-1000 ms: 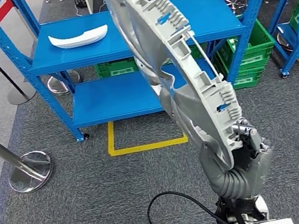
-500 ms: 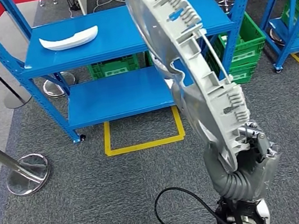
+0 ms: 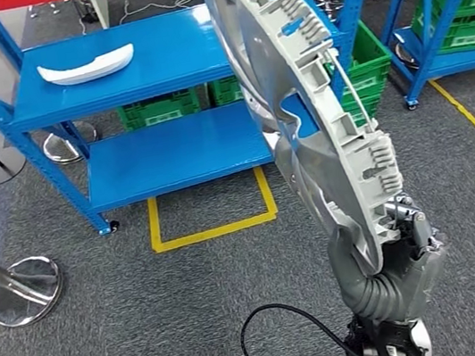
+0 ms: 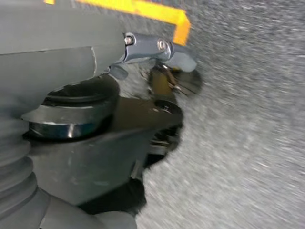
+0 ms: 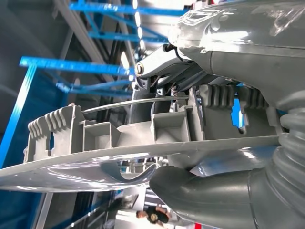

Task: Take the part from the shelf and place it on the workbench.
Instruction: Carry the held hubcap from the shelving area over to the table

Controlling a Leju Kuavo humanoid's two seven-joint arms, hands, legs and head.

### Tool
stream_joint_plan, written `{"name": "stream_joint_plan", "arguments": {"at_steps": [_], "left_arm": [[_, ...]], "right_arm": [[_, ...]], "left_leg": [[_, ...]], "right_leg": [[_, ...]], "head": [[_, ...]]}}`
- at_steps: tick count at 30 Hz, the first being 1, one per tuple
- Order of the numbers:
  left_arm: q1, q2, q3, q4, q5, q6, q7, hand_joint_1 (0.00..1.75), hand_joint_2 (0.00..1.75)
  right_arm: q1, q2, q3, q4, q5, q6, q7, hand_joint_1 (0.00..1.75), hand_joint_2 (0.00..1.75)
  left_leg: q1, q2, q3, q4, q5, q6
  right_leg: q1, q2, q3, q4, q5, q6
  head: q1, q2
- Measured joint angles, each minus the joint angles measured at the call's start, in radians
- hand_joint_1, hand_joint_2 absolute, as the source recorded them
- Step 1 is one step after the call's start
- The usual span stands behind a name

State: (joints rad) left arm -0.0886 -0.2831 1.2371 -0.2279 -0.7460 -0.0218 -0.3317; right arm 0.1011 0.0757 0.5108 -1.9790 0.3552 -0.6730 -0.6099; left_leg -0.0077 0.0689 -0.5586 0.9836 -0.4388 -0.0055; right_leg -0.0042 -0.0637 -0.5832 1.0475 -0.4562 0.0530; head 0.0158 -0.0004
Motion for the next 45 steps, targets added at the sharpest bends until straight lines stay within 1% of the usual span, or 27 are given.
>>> {"name": "stream_joint_plan", "arguments": {"at_steps": [1, 3, 5, 8, 9, 10, 11, 12, 14, 16, 18, 20, 21, 23, 24, 25, 26, 28, 30, 32, 34, 36, 38, 40, 42, 43, 45], "left_arm": [[0.000, 0.000, -0.004, 0.000, -0.006, 0.011, 0.009, 0.00, 1.75], [0.000, 0.000, -0.009, 0.000, -0.008, 0.016, 0.016, 0.00, 1.75], [-0.001, -0.001, -0.011, 0.000, -0.008, 0.016, 0.018, 0.00, 1.75], [-0.001, 0.000, -0.014, 0.000, -0.008, 0.012, 0.019, 0.00, 1.75], [-0.001, 0.000, -0.014, 0.000, -0.008, 0.010, 0.019, 0.00, 1.75], [0.000, 0.000, -0.014, 0.000, -0.008, 0.007, 0.019, 0.00, 1.75], [0.000, 0.000, -0.014, 0.000, -0.008, 0.005, 0.019, 0.00, 1.75], [-0.001, 0.000, -0.014, 0.000, -0.008, 0.003, 0.019, 0.00, 1.75], [-0.002, -0.001, -0.015, 0.000, -0.008, 0.001, 0.019, 0.00, 1.75], [-0.004, -0.001, -0.016, 0.000, -0.008, -0.001, 0.019, 0.00, 1.75], [-0.005, -0.002, -0.018, 0.000, -0.008, -0.003, 0.019, 0.00, 1.75], [-0.005, -0.004, -0.022, 0.000, -0.008, -0.004, 0.018, 0.00, 1.75], [-0.005, -0.004, -0.025, 0.000, -0.008, -0.004, 0.018, 0.00, 1.75], [-0.003, -0.004, -0.028, -0.001, -0.008, -0.004, 0.018, 0.00, 1.75], [-0.001, -0.004, -0.029, -0.001, -0.008, -0.004, 0.019, 0.00, 1.75], [0.000, -0.003, -0.030, -0.001, -0.008, -0.005, 0.019, 0.00, 1.75], [0.000, -0.003, -0.030, -0.001, -0.008, -0.005, 0.019, 0.00, 1.75], [-0.001, -0.003, -0.031, -0.001, -0.008, -0.005, 0.019, 0.00, 1.75], [-0.001, -0.003, -0.031, -0.001, -0.008, -0.006, 0.019, 0.00, 1.75], [-0.001, -0.002, -0.031, -0.001, -0.008, -0.007, 0.019, 0.00, 1.75], [-0.003, -0.002, -0.031, -0.001, -0.007, -0.010, 0.019, 0.00, 1.75], [-0.005, -0.001, -0.032, -0.001, -0.007, -0.013, 0.019, 0.00, 1.75], [-0.004, 0.000, -0.032, -0.001, -0.007, -0.017, 0.019, 0.00, 1.75], [-0.002, 0.001, -0.032, -0.001, -0.007, -0.018, 0.019, 0.00, 1.75], [-0.001, 0.002, -0.032, -0.001, -0.007, -0.019, 0.019, 0.00, 1.75], [-0.002, 0.002, -0.032, -0.001, -0.007, -0.020, 0.019, 0.00, 1.75], [-0.003, 0.001, -0.032, -0.001, -0.008, -0.024, 0.019, 0.00, 1.75]], "right_arm": [[0.000, 0.000, 0.000, 0.000, 0.002, 0.000, 0.002, 1.75, 1.75], [0.001, 0.000, 0.000, 0.000, 0.004, -0.002, 0.005, 1.75, 1.75], [0.001, 0.001, 0.000, -0.001, 0.006, -0.003, 0.006, 1.75, 1.75], [0.000, 0.004, 0.000, -0.001, 0.007, -0.003, 0.006, 1.75, 1.75], [0.001, 0.004, 0.000, -0.001, 0.007, -0.003, 0.006, 1.75, 1.75], [0.001, 0.004, -0.001, -0.001, 0.007, -0.003, 0.006, 1.75, 1.75], [0.002, 0.004, -0.001, -0.001, 0.007, -0.003, 0.006, 1.75, 1.75], [0.002, 0.004, -0.001, -0.001, 0.008, -0.003, 0.006, 1.75, 1.75], [0.002, 0.004, -0.001, -0.001, 0.010, -0.004, 0.006, 1.75, 1.75], [0.002, 0.005, -0.001, -0.002, 0.012, -0.004, 0.005, 1.75, 1.75], [0.003, 0.005, -0.001, -0.002, 0.012, -0.004, 0.005, 1.75, 1.75], [0.006, 0.005, -0.001, -0.002, 0.012, -0.005, 0.005, 1.75, 1.75], [0.006, 0.005, -0.001, -0.002, 0.012, -0.005, 0.005, 1.75, 1.75], [0.004, 0.005, 0.000, -0.002, 0.012, -0.005, 0.005, 1.75, 1.75], [0.004, 0.005, 0.000, -0.002, 0.012, -0.005, 0.005, 1.75, 1.75], [0.005, 0.005, 0.000, -0.002, 0.012, -0.005, 0.005, 1.75, 1.75], [0.005, 0.005, -0.001, -0.002, 0.012, -0.005, 0.005, 1.75, 1.75], [0.005, 0.005, -0.001, -0.002, 0.012, -0.005, 0.005, 1.75, 1.75], [0.002, 0.005, -0.001, -0.002, 0.012, -0.005, 0.005, 1.75, 1.75], [0.000, 0.005, -0.001, -0.002, 0.012, -0.006, 0.005, 1.75, 1.75], [0.001, 0.005, -0.002, -0.002, 0.012, -0.006, 0.006, 1.75, 1.75], [0.000, 0.005, -0.002, -0.003, 0.014, -0.006, 0.006, 1.75, 1.75], [-0.004, 0.005, -0.003, -0.004, 0.015, -0.006, 0.007, 1.75, 1.75], [-0.005, 0.005, -0.003, -0.004, 0.016, -0.006, 0.008, 1.75, 1.75], [-0.005, 0.005, -0.003, -0.004, 0.017, -0.006, 0.009, 1.75, 1.75], [-0.005, 0.005, -0.003, -0.004, 0.017, -0.006, 0.009, 1.75, 1.75], [-0.007, 0.005, -0.003, -0.005, 0.020, -0.006, 0.010, 1.75, 1.75]], "left_leg": [[-0.003, 0.007, -0.001, 0.002, 0.000, -0.004], [-0.004, 0.025, -0.001, 0.003, 0.000, -0.012], [-0.001, 0.011, -0.008, 0.023, -0.022, -0.023], [0.004, -0.047, -0.081, 0.188, -0.119, -0.035], [0.005, -0.055, -0.111, 0.250, -0.144, -0.035], [0.006, -0.057, -0.127, 0.283, -0.148, -0.035], [0.006, -0.060, -0.126, 0.281, -0.134, -0.033], [0.007, -0.066, -0.107, 0.243, -0.103, -0.030], [0.011, -0.106, -0.041, 0.115, -0.037, -0.025], [0.016, -0.145, 0.000, 0.027, -0.017, -0.022], [0.017, -0.139, 0.005, 0.009, -0.021, -0.015], [0.017, -0.115, 0.005, 0.006, -0.016, -0.003], [0.017, -0.102, 0.005, 0.003, -0.014, 0.003], [0.014, -0.074, 0.006, 0.002, -0.014, 0.011], [0.012, -0.059, 0.006, 0.003, -0.014, 0.013], [0.011, -0.045, 0.006, 0.003, -0.015, 0.013], [0.010, -0.031, 0.006, 0.003, -0.016, 0.014], [0.009, -0.005, 0.010, 0.004, -0.019, 0.011], [0.003, 0.016, 0.014, 0.006, -0.024, 0.004], [-0.004, 0.034, 0.014, 0.009, -0.027, -0.005], [-0.005, 0.052, 0.015, 0.011, -0.030, -0.012], [-0.001, 0.022, 0.003, 0.041, -0.059, -0.023], [0.002, -0.035, -0.045, 0.150, -0.124, -0.032], [0.004, -0.056, -0.104, 0.273, -0.169, -0.035], [0.006, -0.061, -0.112, 0.281, -0.142, -0.035], [0.008, -0.069, -0.090, 0.233, -0.105, -0.035], [0.020, -0.123, -0.031, 0.105, -0.043, -0.037]], "right_leg": [[0.002, -0.006, 0.006, -0.016, 0.001, -0.008], [0.004, 0.019, -0.001, -0.015, 0.006, -0.025], [0.001, 0.042, -0.007, -0.017, 0.012, -0.038], [-0.005, 0.076, -0.014, -0.019, 0.020, -0.050], [-0.005, 0.089, -0.017, -0.019, 0.022, -0.051], [-0.005, 0.103, -0.019, -0.019, 0.024, -0.050], [-0.006, 0.118, -0.021, -0.019, 0.026, -0.049], [-0.006, 0.133, -0.022, -0.019, 0.028, -0.046], [-0.006, 0.162, -0.024, -0.017, 0.032, -0.039], [-0.006, 0.184, -0.034, -0.014, 0.037, -0.029], [-0.009, 0.205, -0.045, -0.018, 0.046, -0.015], [-0.008, 0.186, -0.057, -0.009, 0.040, -0.004], [-0.005, 0.156, -0.074, 0.024, 0.019, 0.000], [-0.002, 0.093, -0.126, 0.145, -0.047, 0.005], [-0.002, 0.078, -0.154, 0.212, -0.077, 0.007], [-0.003, 0.073, -0.169, 0.251, -0.088, 0.007], [-0.003, 0.071, -0.167, 0.255, -0.082, 0.007], [-0.002, 0.055, -0.106, 0.156, -0.028, 0.004], [0.006, 0.012, -0.036, 0.032, 0.010, -0.004], [0.012, -0.007, -0.016, -0.010, 0.013, -0.015], [0.010, 0.018, -0.022, -0.013, 0.018, -0.028], [0.005, 0.042, -0.025, -0.017, 0.024, -0.039], [-0.001, 0.066, -0.028, -0.020, 0.029, -0.046], [-0.003, 0.095, -0.030, -0.020, 0.031, -0.048], [-0.005, 0.125, -0.031, -0.019, 0.034, -0.045], [-0.007, 0.141, -0.031, -0.019, 0.036, -0.042], [-0.009, 0.171, -0.035, -0.015, 0.039, -0.033]], "head": [[-0.001, 0.000], [-0.002, 0.000], [-0.003, 0.000], [-0.007, 0.000], [-0.007, 0.000], [-0.008, 0.000], [-0.008, 0.000], [-0.007, 0.000], [-0.008, 0.000], [-0.007, 0.000], [-0.007, 0.000], [-0.003, 0.000], [0.002, 0.000], [0.010, 0.000], [0.011, 0.000], [0.011, 0.000], [0.012, 0.000], [0.012, 0.000], [0.011, 0.000], [0.010, 0.000], [0.010, 0.000], [0.008, 0.000], [0.005, 0.000], [0.003, 0.000], [0.004, 0.000], [0.004, 0.000], [0.002, 0.000]]}}
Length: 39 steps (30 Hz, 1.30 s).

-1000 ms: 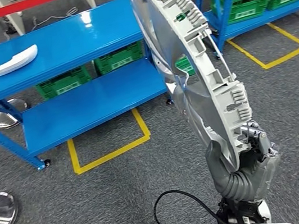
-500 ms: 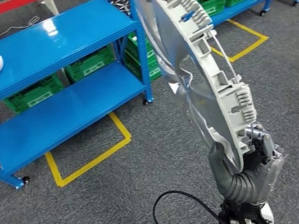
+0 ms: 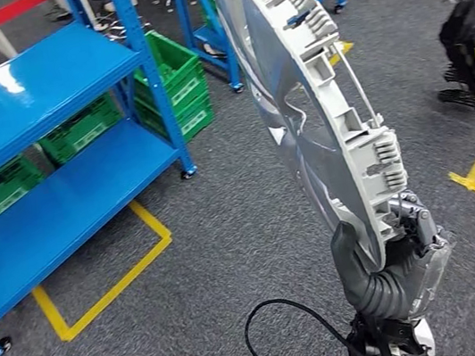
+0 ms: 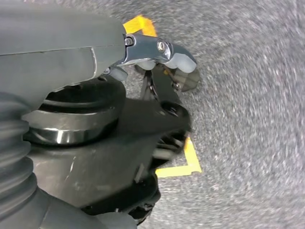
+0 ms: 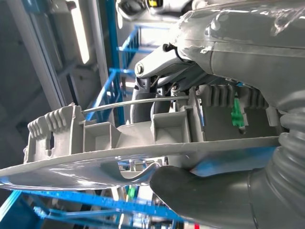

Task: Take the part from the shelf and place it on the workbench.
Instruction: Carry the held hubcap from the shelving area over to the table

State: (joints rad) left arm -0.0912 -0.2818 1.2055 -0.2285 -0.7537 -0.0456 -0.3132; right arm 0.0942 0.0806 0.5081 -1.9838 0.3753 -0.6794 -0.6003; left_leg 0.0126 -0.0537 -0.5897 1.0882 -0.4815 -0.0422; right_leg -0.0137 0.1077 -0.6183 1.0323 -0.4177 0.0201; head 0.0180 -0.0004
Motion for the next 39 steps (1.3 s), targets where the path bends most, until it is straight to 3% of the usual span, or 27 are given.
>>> {"name": "stream_joint_plan", "arguments": {"at_steps": [2, 4, 5, 7, 8, 9, 11, 12, 13, 16, 17, 19, 20, 22, 24, 25, 26, 27, 29, 31, 33, 34, 35, 36, 37, 39], "left_arm": [[-0.001, -0.001, 0.000, 0.000, 0.000, -0.004, 0.002, 0.00, 1.75], [-0.002, -0.003, 0.000, 0.000, 0.002, -0.006, 0.005, 0.00, 1.75], [-0.002, -0.004, 0.000, 0.000, 0.003, -0.006, 0.007, 0.00, 1.75], [-0.003, -0.006, 0.000, 0.000, 0.005, -0.006, 0.010, 0.00, 1.75], [-0.002, -0.006, 0.000, 0.000, 0.006, -0.006, 0.012, 0.00, 1.75], [-0.001, -0.007, 0.000, 0.000, 0.006, -0.006, 0.014, 0.00, 1.75], [0.002, -0.007, 0.001, 0.000, 0.007, -0.005, 0.017, 0.00, 1.75], [0.002, -0.007, 0.001, 0.000, 0.008, -0.005, 0.017, 0.00, 1.75], [0.002, -0.007, 0.001, 0.000, 0.008, -0.005, 0.017, 0.00, 1.75], [0.000, -0.008, 0.001, 0.000, 0.008, -0.005, 0.017, 0.00, 1.75], [0.000, -0.007, 0.001, 0.000, 0.008, -0.005, 0.017, 0.00, 1.75], [-0.001, -0.007, 0.001, 0.000, 0.008, -0.005, 0.017, 0.00, 1.75], [-0.002, -0.006, 0.001, 0.000, 0.008, -0.005, 0.017, 0.00, 1.75], [-0.005, -0.006, 0.001, 0.000, 0.008, -0.006, 0.017, 0.00, 1.75], [-0.003, -0.005, 0.001, 0.000, 0.007, -0.007, 0.016, 0.00, 1.75], [-0.002, -0.004, 0.001, 0.000, 0.006, -0.007, 0.014, 0.00, 1.75], [-0.001, -0.003, 0.001, 0.000, 0.006, -0.008, 0.012, 0.00, 1.75], [-0.001, -0.002, 0.001, 0.000, 0.005, -0.008, 0.008, 0.00, 1.75], [-0.002, -0.001, 0.001, 0.000, 0.005, -0.008, 0.002, 0.00, 1.75], [-0.003, 0.000, 0.001, 0.000, 0.005, -0.008, -0.001, 0.00, 1.75], [-0.004, 0.000, 0.001, 0.000, 0.005, -0.008, -0.004, 0.00, 1.75], [-0.004, 0.000, 0.001, 0.000, 0.004, -0.009, -0.008, 0.00, 1.75], [-0.005, -0.001, 0.000, 0.000, 0.004, -0.010, -0.013, 0.00, 1.75], [-0.005, -0.001, 0.000, 0.000, 0.003, -0.012, -0.020, 0.00, 1.75], [-0.006, -0.002, 0.000, -0.001, 0.002, -0.014, -0.026, 0.00, 1.75], [-0.005, -0.002, 0.000, -0.001, 0.002, -0.017, -0.035, 0.00, 1.75]], "right_arm": [[-0.002, 0.000, 0.000, -0.001, 0.008, 0.000, 0.000, 1.75, 1.75], [-0.003, 0.000, 0.000, -0.001, 0.023, 0.000, 0.000, 1.75, 1.75], [-0.001, 0.000, 0.000, -0.002, 0.033, 0.000, 0.000, 1.75, 1.75], [0.001, 0.001, 0.000, -0.005, 0.051, -0.001, -0.001, 1.75, 1.75], [0.002, 0.001, 0.000, -0.006, 0.056, -0.001, -0.002, 1.75, 1.75], [0.003, 0.002, 0.000, -0.006, 0.060, -0.001, -0.003, 1.75, 1.75], [0.009, 0.003, -0.001, -0.006, 0.063, -0.001, -0.007, 1.75, 1.75], [0.012, 0.004, -0.003, -0.006, 0.063, -0.001, -0.009, 1.75, 1.75], [0.015, 0.005, -0.004, -0.007, 0.064, -0.001, -0.010, 1.75, 1.75], [0.016, 0.010, -0.006, -0.013, 0.065, -0.002, -0.012, 1.75, 1.75], [0.015, 0.011, -0.006, -0.015, 0.066, -0.002, -0.013, 1.75, 1.75], [0.017, 0.014, -0.007, -0.018, 0.066, -0.002, -0.013, 1.75, 1.75], [0.019, 0.015, -0.008, -0.019, 0.066, -0.002, -0.014, 1.75, 1.75], [0.020, 0.017, -0.010, -0.023, 0.068, -0.002, -0.014, 1.75, 1.75], [0.019, 0.021, -0.010, -0.025, 0.070, -0.001, -0.014, 1.75, 1.75], [0.018, 0.022, -0.011, -0.024, 0.070, -0.001, -0.015, 1.75, 1.75], [0.018, 0.022, -0.011, -0.023, 0.068, -0.001, -0.016, 1.75, 1.75], [0.018, 0.023, -0.012, -0.022, 0.064, -0.001, -0.018, 1.75, 1.75], [0.018, 0.025, -0.013, -0.020, 0.053, -0.001, -0.024, 1.75, 1.75], [0.017, 0.029, -0.014, -0.020, 0.045, -0.001, -0.031, 1.75, 1.75], [0.016, 0.033, -0.015, -0.020, 0.041, -0.001, -0.035, 1.75, 1.75], [0.018, 0.034, -0.016, -0.020, 0.040, -0.001, -0.037, 1.75, 1.75], [0.020, 0.034, -0.017, -0.020, 0.040, -0.001, -0.037, 1.75, 1.75], [0.022, 0.034, -0.019, -0.020, 0.041, -0.001, -0.038, 1.75, 1.75], [0.024, 0.034, -0.020, -0.020, 0.042, -0.001, -0.038, 1.75, 1.75], [0.023, 0.034, -0.022, -0.020, 0.044, -0.002, -0.037, 1.75, 1.75]], "left_leg": [[0.008, -0.044, 0.031, -0.073, 0.015, 0.005], [0.006, -0.029, 0.032, -0.082, 0.014, 0.019], [0.006, -0.015, 0.032, -0.084, 0.016, 0.026], [0.006, 0.015, 0.032, -0.088, 0.020, 0.039], [0.003, 0.030, 0.032, -0.088, 0.019, 0.043], [0.000, 0.046, 0.032, -0.088, 0.019, 0.046], [-0.005, 0.078, 0.032, -0.088, 0.017, 0.048], [-0.006, 0.092, 0.033, -0.087, 0.017, 0.048], [-0.008, 0.106, 0.035, -0.087, 0.016, 0.048], [-0.016, 0.138, 0.041, -0.085, 0.010, 0.039], [-0.019, 0.147, 0.043, -0.085, 0.009, 0.035], [-0.021, 0.164, 0.044, -0.087, 0.009, 0.027], [-0.019, 0.161, 0.045, -0.086, 0.006, 0.021], [-0.016, 0.121, 0.029, -0.044, -0.030, 0.010], [-0.014, 0.074, -0.025, 0.074, -0.095, 0.004], [-0.014, 0.066, -0.055, 0.137, -0.120, 0.003], [-0.014, 0.063, -0.075, 0.175, -0.126, 0.002], [-0.013, 0.062, -0.080, 0.182, -0.114, 0.002], [-0.009, 0.046, -0.039, 0.094, -0.047, 0.001], [0.000, -0.003, 0.017, -0.026, 0.002, 0.000], [0.004, -0.030, 0.039, -0.079, 0.005, 0.007], [0.003, -0.023, 0.041, -0.084, 0.003, 0.015], [0.003, -0.012, 0.041, -0.083, 0.006, 0.022], [0.003, 0.000, 0.041, -0.084, 0.007, 0.029], [0.003, 0.013, 0.042, -0.085, 0.009, 0.036], [-0.001, 0.040, 0.042, -0.086, 0.009, 0.046]], "right_leg": [[-0.001, 0.027, -0.012, 0.003, 0.006, 0.014], [-0.006, 0.052, -0.024, -0.002, 0.016, 0.029], [-0.005, 0.044, -0.030, 0.000, 0.015, 0.035], [0.001, -0.017, -0.062, 0.058, -0.021, 0.042], [0.004, -0.058, -0.088, 0.117, -0.054, 0.044], [0.004, -0.083, -0.119, 0.188, -0.088, 0.046], [0.004, -0.100, -0.154, 0.278, -0.119, 0.045], [0.004, -0.103, -0.144, 0.270, -0.109, 0.042], [0.005, -0.110, -0.113, 0.222, -0.084, 0.039], [0.017, -0.167, 0.000, 0.034, -0.026, 0.023], [0.021, -0.175, 0.013, 0.010, -0.023, 0.017], [0.023, -0.156, 0.008, 0.006, -0.021, 0.005], [0.021, -0.144, 0.007, 0.003, -0.018, 0.000], [0.014, -0.122, 0.006, -0.003, -0.011, -0.010], [0.011, -0.098, 0.003, -0.005, -0.007, -0.015], [0.010, -0.084, 0.002, -0.005, -0.006, -0.016], [0.010, -0.069, 0.000, -0.005, -0.005, -0.016], [0.009, -0.054, -0.001, -0.004, -0.004, -0.015], [0.005, -0.022, -0.002, -0.004, 0.000, -0.009], [0.003, 0.006, -0.008, 0.001, 0.004, 0.001], [0.002, 0.029, -0.019, 0.002, 0.010, 0.014], [0.000, 0.040, -0.025, 0.000, 0.014, 0.020], [-0.001, 0.043, -0.028, -0.003, 0.017, 0.025], [0.000, 0.028, -0.034, 0.004, 0.012, 0.030], [0.003, -0.001, -0.047, 0.029, -0.004, 0.034], [0.007, -0.069, -0.097, 0.141, -0.065, 0.040]], "head": [[-0.002, 0.000], [-0.003, 0.000], [-0.003, 0.000], [0.006, 0.000], [0.011, 0.000], [0.014, 0.000], [0.014, 0.000], [0.015, 0.000], [0.014, 0.000], [0.014, 0.000], [0.013, 0.000], [0.013, 0.000], [0.013, 0.000], [0.011, 0.000], [0.008, 0.000], [0.008, 0.000], [0.008, 0.000], [0.008, 0.000], [0.007, 0.000], [0.006, 0.000], [0.004, 0.000], [0.004, 0.000], [0.003, 0.000], [0.005, 0.000], [0.010, 0.000], [0.019, 0.000]]}}
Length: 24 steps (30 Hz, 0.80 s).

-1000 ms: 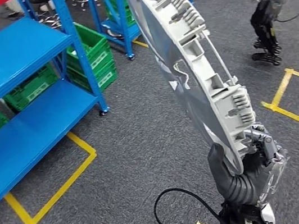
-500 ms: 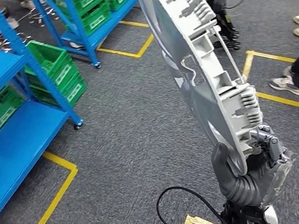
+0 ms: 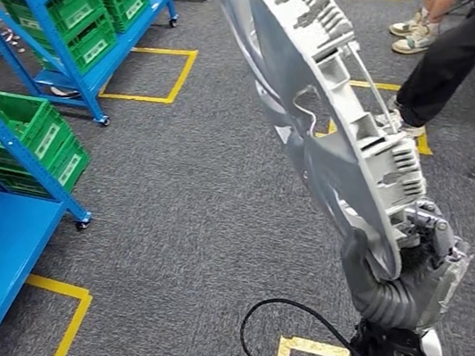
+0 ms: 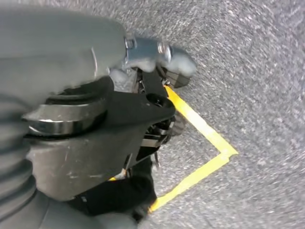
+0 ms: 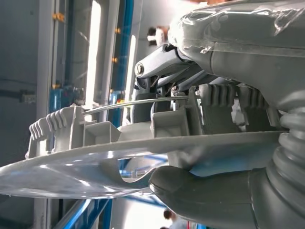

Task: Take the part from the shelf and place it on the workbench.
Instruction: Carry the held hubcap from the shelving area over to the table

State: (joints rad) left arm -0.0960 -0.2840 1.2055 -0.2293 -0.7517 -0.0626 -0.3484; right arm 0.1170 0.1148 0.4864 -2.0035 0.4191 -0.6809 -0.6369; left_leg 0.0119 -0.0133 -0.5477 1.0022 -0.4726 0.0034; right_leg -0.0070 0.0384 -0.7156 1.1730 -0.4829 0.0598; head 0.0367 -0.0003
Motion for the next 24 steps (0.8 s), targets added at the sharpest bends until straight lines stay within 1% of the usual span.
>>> {"name": "stream_joint_plan", "arguments": {"at_steps": [1, 2, 3, 4, 5, 6, 7, 8, 9, 11, 12, 13, 14, 15, 16, 17, 18, 19, 20, 21, 22, 23, 24], "left_arm": [[0.002, 0.000, 0.000, 0.000, 0.001, -0.002, -0.005, 0.00, 1.75], [0.003, 0.001, 0.000, 0.000, 0.003, -0.004, -0.014, 0.00, 1.75], [0.003, 0.001, 0.000, 0.000, 0.006, -0.007, -0.024, 0.00, 1.75], [0.003, 0.002, 0.000, 0.000, 0.009, -0.011, -0.035, 0.00, 1.75], [0.002, 0.002, 0.000, 0.000, 0.011, -0.015, -0.045, 0.00, 1.75], [0.002, 0.003, 0.000, 0.000, 0.013, -0.018, -0.051, 0.00, 1.75], [0.001, 0.004, 0.000, 0.000, 0.015, -0.019, -0.055, 0.00, 1.75], [0.001, 0.005, 0.000, 0.000, 0.016, -0.020, -0.056, 0.00, 1.75], [0.001, 0.006, 0.000, 0.000, 0.018, -0.019, -0.056, 0.00, 1.75], [0.000, 0.008, 0.000, 0.000, 0.020, -0.014, -0.056, 0.00, 1.75], [-0.001, 0.009, 0.001, 0.000, 0.021, -0.010, -0.055, 0.00, 1.75], [-0.002, 0.009, 0.001, 0.000, 0.023, -0.008, -0.054, 0.00, 1.75], [-0.003, 0.010, 0.001, 0.000, 0.025, -0.006, -0.052, 0.00, 1.75], [-0.003, 0.010, 0.001, 0.000, 0.027, -0.004, -0.049, 0.00, 1.75], [-0.001, 0.011, 0.002, 0.000, 0.028, -0.003, -0.045, 0.00, 1.75], [0.000, 0.011, 0.002, 0.000, 0.028, -0.001, -0.041, 0.00, 1.75], [0.002, 0.011, 0.002, 0.000, 0.028, 0.000, -0.038, 0.00, 1.75], [0.003, 0.011, 0.002, 0.000, 0.028, 0.001, -0.035, 0.00, 1.75], [0.004, 0.011, 0.002, 0.000, 0.027, 0.001, -0.034, 0.00, 1.75], [0.003, 0.010, 0.002, 0.000, 0.024, 0.001, -0.033, 0.00, 1.75], [0.003, 0.010, 0.002, 0.000, 0.022, 0.001, -0.033, 0.00, 1.75], [0.003, 0.009, 0.002, 0.000, 0.020, 0.001, -0.032, 0.00, 1.75], [0.003, 0.008, 0.002, 0.000, 0.019, 0.001, -0.031, 0.00, 1.75]], "right_arm": [[-0.001, 0.000, 0.000, 0.000, 0.002, 0.000, 0.002, 1.75, 1.75], [-0.001, 0.000, 0.000, 0.000, 0.005, 0.000, 0.005, 1.75, 1.75], [-0.001, 0.000, 0.000, 0.000, 0.008, 0.000, 0.008, 1.75, 1.75], [-0.002, 0.000, 0.000, 0.000, 0.010, 0.000, 0.010, 1.75, 1.75], [-0.002, 0.000, -0.001, 0.000, 0.012, 0.000, 0.011, 1.75, 1.75], [-0.004, 0.000, -0.001, 0.000, 0.014, 0.000, 0.012, 1.75, 1.75], [-0.006, 0.000, -0.001, 0.000, 0.015, 0.000, 0.011, 1.75, 1.75], [-0.008, 0.000, -0.001, 0.000, 0.015, 0.000, 0.011, 1.75, 1.75], [-0.010, 0.000, -0.002, 0.000, 0.016, 0.000, 0.010, 1.75, 1.75], [-0.010, 0.000, -0.003, 0.000, 0.016, 0.000, 0.009, 1.75, 1.75], [-0.009, 0.000, -0.004, 0.000, 0.016, 0.000, 0.008, 1.75, 1.75], [-0.009, 0.001, -0.005, -0.001, 0.017, 0.000, 0.007, 1.75, 1.75], [-0.009, 0.002, -0.006, -0.001, 0.019, 0.000, 0.005, 1.75, 1.75], [-0.008, 0.003, -0.007, -0.001, 0.022, 0.000, 0.002, 1.75, 1.75], [-0.008, 0.005, -0.008, -0.002, 0.025, 0.000, -0.001, 1.75, 1.75], [-0.007, 0.007, -0.010, -0.002, 0.028, 0.000, -0.005, 1.75, 1.75], [-0.005, 0.009, -0.011, -0.002, 0.030, 0.000, -0.009, 1.75, 1.75], [-0.002, 0.012, -0.013, -0.002, 0.032, 0.000, -0.013, 1.75, 1.75], [0.001, 0.015, -0.015, -0.002, 0.032, 0.000, -0.017, 1.75, 1.75], [0.003, 0.019, -0.016, -0.002, 0.032, 0.000, -0.021, 1.75, 1.75], [0.005, 0.022, -0.017, -0.002, 0.031, 0.000, -0.023, 1.75, 1.75], [0.006, 0.025, -0.018, -0.002, 0.031, 0.000, -0.026, 1.75, 1.75], [0.006, 0.028, -0.019, -0.002, 0.030, 0.000, -0.027, 1.75, 1.75]], "left_leg": [[-0.002, 0.016, 0.000, 0.000, -0.001, 0.002], [-0.004, 0.031, 0.000, 0.000, -0.002, 0.003], [-0.005, 0.046, 0.001, 0.000, -0.003, 0.004], [-0.005, 0.059, 0.003, 0.000, -0.005, 0.003], [-0.005, 0.072, 0.006, 0.000, -0.008, 0.002], [-0.007, 0.084, 0.011, 0.000, -0.011, -0.002], [-0.010, 0.095, 0.014, 0.002, -0.016, -0.007], [-0.013, 0.104, 0.018, 0.002, -0.019, -0.012], [-0.016, 0.113, 0.019, 0.002, -0.021, -0.017], [-0.018, 0.133, 0.022, -0.001, -0.022, -0.024], [-0.016, 0.134, 0.024, 0.001, -0.028, -0.028], [-0.015, 0.120, 0.021, 0.013, -0.041, -0.033], [-0.013, 0.097, 0.008, 0.046, -0.064, -0.036], [-0.011, 0.068, -0.015, 0.096, -0.093, -0.039], [-0.011, 0.045, -0.049, 0.163, -0.122, -0.039], [-0.011, 0.032, -0.083, 0.224, -0.143, -0.040], [-0.011, 0.027, -0.108, 0.263, -0.146, -0.040], [-0.011, 0.023, -0.118, 0.272, -0.132, -0.041], [-0.010, 0.019, -0.110, 0.243, -0.100, -0.041], [-0.007, 0.007, -0.088, 0.188, -0.059, -0.042], [-0.002, -0.021, -0.063, 0.128, -0.026, -0.044], [0.004, -0.050, -0.039, 0.071, -0.007, -0.045], [0.008, -0.073, -0.025, 0.036, 0.000, -0.043]], "right_leg": [[-0.001, -0.018, -0.031, 0.068, -0.031, 0.002], [-0.001, -0.026, -0.053, 0.119, -0.049, 0.002], [-0.001, -0.030, -0.059, 0.137, -0.049, 0.002], [-0.001, -0.034, -0.045, 0.116, -0.031, 0.000], [-0.001, -0.043, -0.012, 0.062, -0.002, -0.002], [0.002, -0.068, 0.027, -0.007, 0.023, -0.005], [0.006, -0.090, 0.062, -0.068, 0.042, -0.010], [0.010, -0.108, 0.084, -0.108, 0.051, -0.016], [0.014, -0.118, 0.092, -0.126, 0.050, -0.021], [0.016, -0.096, 0.087, -0.128, 0.052, -0.032], [0.015, -0.083, 0.086, -0.130, 0.054, -0.037], [0.013, -0.069, 0.085, -0.133, 0.056, -0.042], [0.010, -0.055, 0.086, -0.136, 0.058, -0.046], [0.007, -0.040, 0.087, -0.138, 0.060, -0.050], [0.007, -0.027, 0.086, -0.138, 0.061, -0.052], [0.006, -0.012, 0.086, -0.138, 0.061, -0.054], [0.006, 0.004, 0.086, -0.138, 0.062, -0.054], [0.005, 0.019, 0.087, -0.138, 0.062, -0.053], [0.003, 0.035, 0.088, -0.138, 0.063, -0.052], [0.001, 0.050, 0.088, -0.137, 0.064, -0.049], [-0.001, 0.065, 0.087, -0.136, 0.065, -0.044], [-0.002, 0.079, 0.083, -0.132, 0.066, -0.038], [-0.003, 0.092, 0.077, -0.130, 0.068, -0.031]], "head": [[0.001, 0.000], [0.001, 0.000], [0.001, 0.000], [0.001, 0.000], [0.002, 0.000], [0.002, 0.000], [0.002, 0.000], [0.001, 0.000], [0.000, 0.000], [-0.001, 0.000], [-0.002, 0.000], [-0.003, 0.000], [-0.005, 0.000], [-0.009, 0.000], [-0.011, 0.000], [-0.012, 0.000], [-0.013, 0.000], [-0.013, 0.000], [-0.013, 0.000], [-0.013, 0.000], [-0.014, 0.000], [-0.015, 0.000], [-0.016, 0.000]]}}
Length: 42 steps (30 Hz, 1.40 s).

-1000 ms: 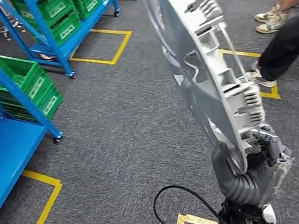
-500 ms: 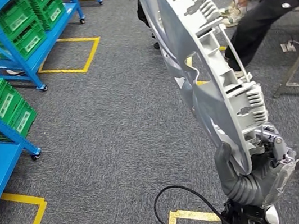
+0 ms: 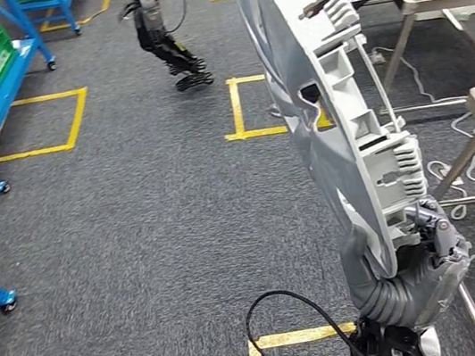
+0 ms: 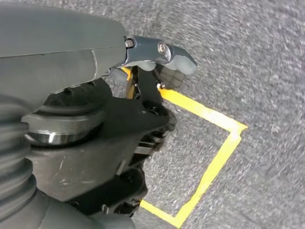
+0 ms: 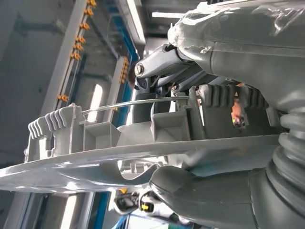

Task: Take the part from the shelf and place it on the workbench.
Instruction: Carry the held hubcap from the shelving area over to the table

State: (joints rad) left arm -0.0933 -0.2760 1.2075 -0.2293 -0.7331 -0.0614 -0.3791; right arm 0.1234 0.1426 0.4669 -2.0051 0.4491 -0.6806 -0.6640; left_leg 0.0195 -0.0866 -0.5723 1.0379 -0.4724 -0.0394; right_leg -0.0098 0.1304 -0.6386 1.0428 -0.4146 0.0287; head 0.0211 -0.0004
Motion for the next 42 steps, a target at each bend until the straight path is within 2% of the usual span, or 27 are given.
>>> {"name": "stream_joint_plan", "arguments": {"at_steps": [1, 3, 5, 7, 9, 10, 11, 12, 14, 16, 18, 19, 21, 23, 25, 26, 28, 30, 32, 33, 34, 35, 36, 38, 40, 41, 42], "left_arm": [[0.000, -0.001, 0.000, 0.000, 0.000, 0.000, 0.001, 0.00, 1.75], [0.000, -0.002, 0.000, 0.000, -0.001, 0.000, 0.002, 0.00, 1.75], [0.000, -0.002, 0.000, 0.000, -0.001, 0.000, 0.003, 0.00, 1.75], [0.002, -0.002, 0.000, 0.000, -0.001, 0.000, 0.004, 0.00, 1.75], [0.005, -0.001, 0.000, 0.000, -0.001, 0.000, 0.008, 0.00, 1.75], [0.006, 0.000, 0.000, 0.000, -0.001, 0.001, 0.010, 0.00, 1.75], [0.006, 0.000, 0.000, 0.000, -0.001, 0.001, 0.013, 0.00, 1.75], [0.006, 0.000, 0.000, 0.000, -0.002, 0.002, 0.016, 0.00, 1.75], [0.005, -0.001, 0.000, 0.000, -0.003, 0.002, 0.020, 0.00, 1.75], [0.005, -0.002, 0.000, 0.000, -0.007, 0.003, 0.026, 0.00, 1.75], [0.005, -0.004, -0.001, 0.000, -0.012, 0.004, 0.033, 0.00, 1.75], [0.004, -0.005, -0.001, 0.000, -0.014, 0.005, 0.034, 0.00, 1.75], [0.002, -0.007, -0.002, 0.000, -0.017, 0.006, 0.035, 0.00, 1.75], [0.003, -0.006, -0.002, 0.000, -0.018, 0.006, 0.035, 0.00, 1.75], [0.005, -0.004, -0.002, 0.000, -0.018, 0.007, 0.035, 0.00, 1.75], [0.006, -0.004, -0.002, 0.000, -0.018, 0.007, 0.035, 0.00, 1.75], [0.006, -0.003, -0.002, 0.000, -0.017, 0.008, 0.035, 0.00, 1.75], [0.004, -0.006, -0.002, 0.000, -0.013, 0.008, 0.035, 0.00, 1.75], [0.004, -0.010, -0.002, 0.000, -0.010, 0.008, 0.035, 0.00, 1.75], [0.003, -0.010, -0.002, 0.000, -0.010, 0.008, 0.035, 0.00, 1.75], [0.003, -0.011, -0.002, 0.000, -0.010, 0.009, 0.035, 0.00, 1.75], [0.003, -0.011, -0.002, -0.001, -0.011, 0.010, 0.035, 0.00, 1.75], [0.003, -0.011, -0.002, -0.001, -0.011, 0.010, 0.035, 0.00, 1.75], [0.005, -0.011, -0.002, -0.001, -0.010, 0.011, 0.035, 0.00, 1.75], [0.009, -0.009, -0.001, -0.001, -0.009, 0.011, 0.035, 0.00, 1.75], [0.009, -0.008, -0.001, -0.001, -0.008, 0.011, 0.035, 0.00, 1.75], [0.009, -0.007, -0.001, -0.001, -0.006, 0.011, 0.035, 0.00, 1.75]], "right_arm": [[0.001, 0.002, -0.001, 0.000, 0.000, 0.000, -0.002, 1.75, 1.75], [0.005, 0.005, -0.003, -0.001, -0.001, 0.000, -0.005, 1.75, 1.75], [0.009, 0.007, -0.005, -0.001, -0.001, 0.000, -0.008, 1.75, 1.75], [0.009, 0.009, -0.006, -0.001, -0.001, 0.000, -0.011, 1.75, 1.75], [0.009, 0.010, -0.006, -0.001, -0.003, 0.000, -0.012, 1.75, 1.75], [0.009, 0.010, -0.007, -0.001, -0.004, 0.000, -0.012, 1.75, 1.75], [0.009, 0.011, -0.008, -0.001, -0.005, 0.000, -0.012, 1.75, 1.75], [0.009, 0.011, -0.009, -0.001, -0.006, 0.000, -0.012, 1.75, 1.75], [0.007, 0.014, -0.010, -0.001, -0.006, 0.000, -0.013, 1.75, 1.75], [0.004, 0.017, -0.011, -0.001, -0.004, 0.000, -0.012, 1.75, 1.75], [0.003, 0.019, -0.013, -0.001, -0.003, 0.000, -0.010, 1.75, 1.75], [0.005, 0.020, -0.014, -0.002, -0.003, 0.000, -0.010, 1.75, 1.75], [0.007, 0.021, -0.016, -0.004, -0.002, 0.000, -0.010, 1.75, 1.75], [0.009, 0.022, -0.017, -0.006, -0.001, 0.000, -0.010, 1.75, 1.75], [0.013, 0.023, -0.019, -0.006, -0.001, 0.000, -0.011, 1.75, 1.75], [0.015, 0.023, -0.021, -0.006, -0.002, 0.000, -0.011, 1.75, 1.75], [0.019, 0.023, -0.025, -0.006, -0.001, 0.000, -0.011, 1.75, 1.75], [0.020, 0.024, -0.027, -0.007, 0.000, 0.000, -0.012, 1.75, 1.75], [0.020, 0.026, -0.028, -0.007, 0.000, 0.000, -0.016, 1.75, 1.75], [0.021, 0.027, -0.029, -0.008, -0.001, 0.000, -0.017, 1.75, 1.75], [0.022, 0.027, -0.030, -0.008, -0.002, 0.000, -0.018, 1.75, 1.75], [0.022, 0.027, -0.031, -0.008, -0.002, 0.000, -0.018, 1.75, 1.75], [0.023, 0.027, -0.032, -0.009, 0.000, 0.000, -0.018, 1.75, 1.75], [0.024, 0.028, -0.032, -0.009, 0.007, 0.000, -0.020, 1.75, 1.75], [0.026, 0.029, -0.033, -0.009, 0.011, 0.000, -0.021, 1.75, 1.75], [0.028, 0.029, -0.034, -0.009, 0.012, 0.000, -0.021, 1.75, 1.75], [0.030, 0.030, -0.036, -0.009, 0.013, 0.000, -0.021, 1.75, 1.75]], "left_leg": [[0.001, -0.012, 0.006, -0.016, -0.003, 0.004], [-0.001, 0.009, 0.007, -0.019, -0.002, 0.020], [-0.001, 0.036, 0.008, -0.022, 0.001, 0.035], [-0.005, 0.065, 0.009, -0.022, 0.001, 0.045], [-0.011, 0.096, 0.009, -0.022, -0.001, 0.050], [-0.012, 0.111, 0.009, -0.022, -0.002, 0.051], [-0.013, 0.126, 0.011, -0.022, -0.003, 0.050], [-0.014, 0.140, 0.013, -0.022, -0.005, 0.049], [-0.019, 0.161, 0.019, -0.021, -0.012, 0.042], [-0.024, 0.177, 0.024, -0.019, -0.017, 0.033], [-0.025, 0.197, 0.028, -0.023, -0.018, 0.024], [-0.023, 0.197, 0.030, -0.024, -0.021, 0.019], [-0.019, 0.160, 0.017, 0.012, -0.050, 0.009], [-0.017, 0.109, -0.038, 0.122, -0.109, 0.005], [-0.017, 0.096, -0.100, 0.232, -0.142, 0.002], [-0.017, 0.095, -0.111, 0.243, -0.130, 0.001], [-0.013, 0.083, -0.083, 0.163, -0.059, 0.000], [-0.002, 0.028, -0.029, 0.040, -0.002, -0.004], [0.004, -0.012, -0.007, -0.013, 0.006, 0.001], [0.003, -0.007, -0.006, -0.018, 0.004, 0.008], [0.001, 0.006, -0.005, -0.018, 0.007, 0.015], [0.001, 0.019, -0.004, -0.020, 0.008, 0.023], [0.000, 0.033, -0.003, -0.022, 0.009, 0.030], [-0.004, 0.062, -0.001, -0.023, 0.008, 0.040], [-0.009, 0.094, 0.001, -0.023, 0.005, 0.043], [-0.010, 0.109, 0.001, -0.023, 0.004, 0.044], [-0.011, 0.123, 0.003, -0.023, 0.002, 0.043]], "right_leg": [[-0.001, 0.012, -0.006, 0.000, 0.003, 0.007], [-0.005, 0.030, -0.017, -0.007, 0.011, 0.020], [0.000, -0.015, -0.035, 0.022, -0.007, 0.029], [0.005, -0.089, -0.083, 0.129, -0.068, 0.033], [0.004, -0.118, -0.138, 0.253, -0.123, 0.035], [0.004, -0.122, -0.145, 0.275, -0.125, 0.034], [0.004, -0.126, -0.133, 0.259, -0.111, 0.032], [0.005, -0.135, -0.101, 0.207, -0.084, 0.029], [0.013, -0.183, -0.020, 0.074, -0.037, 0.019], [0.021, -0.212, 0.017, 0.010, -0.024, 0.009], [0.025, -0.190, 0.013, 0.005, -0.023, -0.001], [0.024, -0.178, 0.013, 0.001, -0.021, -0.006], [0.017, -0.151, 0.015, -0.007, -0.015, -0.016], [0.012, -0.126, 0.016, -0.010, -0.012, -0.020], [0.011, -0.096, 0.016, -0.010, -0.011, -0.022], [0.010, -0.081, 0.017, -0.010, -0.011, -0.022], [0.006, -0.048, 0.018, -0.009, -0.010, -0.017], [0.003, -0.019, 0.013, -0.003, -0.010, -0.007], [0.000, 0.004, 0.002, -0.001, -0.006, 0.007], [-0.002, 0.016, -0.003, -0.002, -0.003, 0.013], [-0.004, 0.018, -0.007, -0.004, 0.000, 0.019], [-0.002, -0.001, -0.013, 0.004, -0.004, 0.023], [0.000, -0.031, -0.027, 0.029, -0.019, 0.027], [0.005, -0.099, -0.079, 0.141, -0.077, 0.031], [0.004, -0.120, -0.136, 0.261, -0.126, 0.032], [0.004, -0.122, -0.144, 0.281, -0.128, 0.032], [0.004, -0.125, -0.131, 0.261, -0.111, 0.031]], "head": [[-0.002, 0.000], [-0.003, 0.000], [0.004, 0.000], [0.012, 0.000], [0.013, 0.000], [0.013, 0.000], [0.013, 0.000], [0.013, 0.000], [0.012, 0.000], [0.011, 0.000], [0.011, 0.000], [0.011, 0.000], [0.009, 0.000], [0.004, 0.000], [0.001, 0.000], [0.001, 0.000], [0.001, 0.000], [-0.001, 0.000], [-0.004, 0.000], [-0.004, 0.000], [-0.005, 0.000], [-0.003, 0.000], [0.001, 0.000], [0.007, 0.000], [0.008, 0.000], [0.008, 0.000], [0.008, 0.000]]}}
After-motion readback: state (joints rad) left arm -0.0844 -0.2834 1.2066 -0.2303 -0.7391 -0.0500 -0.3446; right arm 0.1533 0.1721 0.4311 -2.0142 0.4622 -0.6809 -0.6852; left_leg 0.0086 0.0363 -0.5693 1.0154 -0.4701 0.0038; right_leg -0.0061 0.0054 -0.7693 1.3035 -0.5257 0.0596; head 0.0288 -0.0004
